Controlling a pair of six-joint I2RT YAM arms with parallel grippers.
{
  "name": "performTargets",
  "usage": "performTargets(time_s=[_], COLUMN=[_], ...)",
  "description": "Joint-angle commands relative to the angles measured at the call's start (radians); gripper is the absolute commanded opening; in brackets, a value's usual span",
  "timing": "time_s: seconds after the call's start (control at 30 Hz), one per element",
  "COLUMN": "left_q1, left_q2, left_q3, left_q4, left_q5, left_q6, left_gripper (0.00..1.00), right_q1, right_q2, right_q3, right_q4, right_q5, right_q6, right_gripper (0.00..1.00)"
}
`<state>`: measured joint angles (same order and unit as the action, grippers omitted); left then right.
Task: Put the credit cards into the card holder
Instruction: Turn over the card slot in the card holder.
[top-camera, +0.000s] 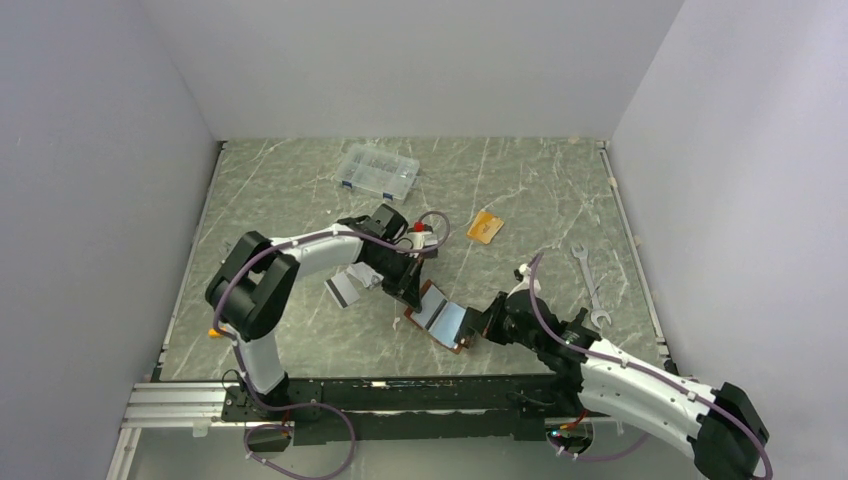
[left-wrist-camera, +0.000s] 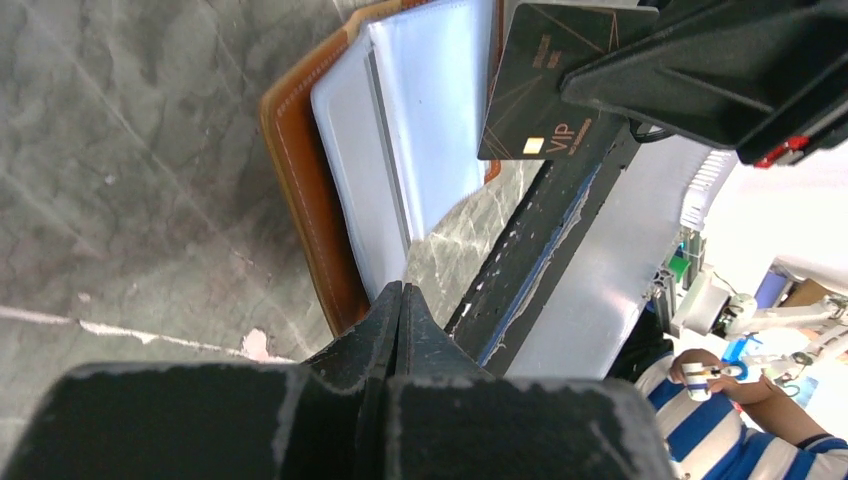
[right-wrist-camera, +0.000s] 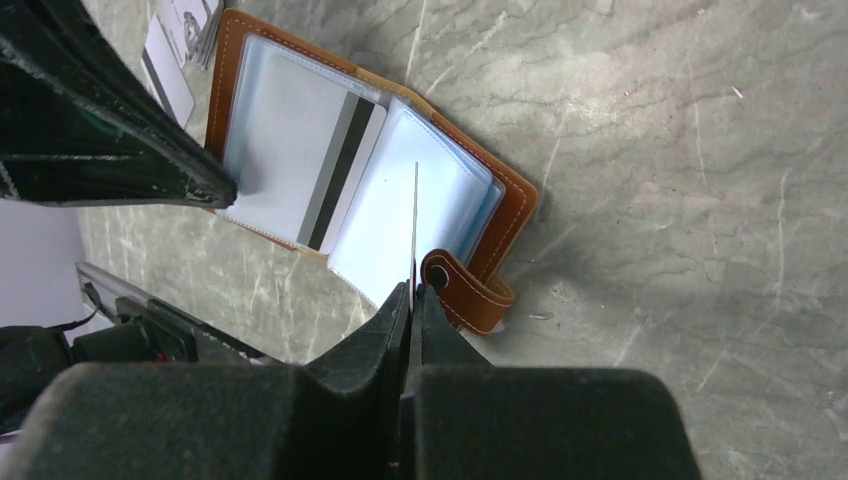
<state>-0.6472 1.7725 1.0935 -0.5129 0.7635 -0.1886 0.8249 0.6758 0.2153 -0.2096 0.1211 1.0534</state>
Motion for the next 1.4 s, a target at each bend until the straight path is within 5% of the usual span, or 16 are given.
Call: performTargets(time_s=[0.0,0.4,0.8,1.37], left_q1=[0.013,0.041,0.040,0.037], left_q2=[0.061,-0.072,-0.066,-0.068], left_q3=[0.067,-0.053,-0.063,-0.082], left_q4=[-0.026,0.072,0.088,0.100], left_q5=[0.074,0.045,0.063,0.064], left_q6=[-0.006,-0.059,-0.059,-0.058], left_gripper=[0.00,0.00,0.00,0.00], right_q1=[0.007,0.008,0.009,0.061], right_q2=[0.053,0.051,0.217,0.268], right_q3=[0.073,0.102,0.234,0.313], right_q4=[-0.001,-0.095,-0.039,-0.199], right_q5=[0.008,0.051,0.082,0.208], right_q6=[-0.061,-0.065,-0.147,-0.160], right_gripper=[0.00,0.00,0.00,0.00])
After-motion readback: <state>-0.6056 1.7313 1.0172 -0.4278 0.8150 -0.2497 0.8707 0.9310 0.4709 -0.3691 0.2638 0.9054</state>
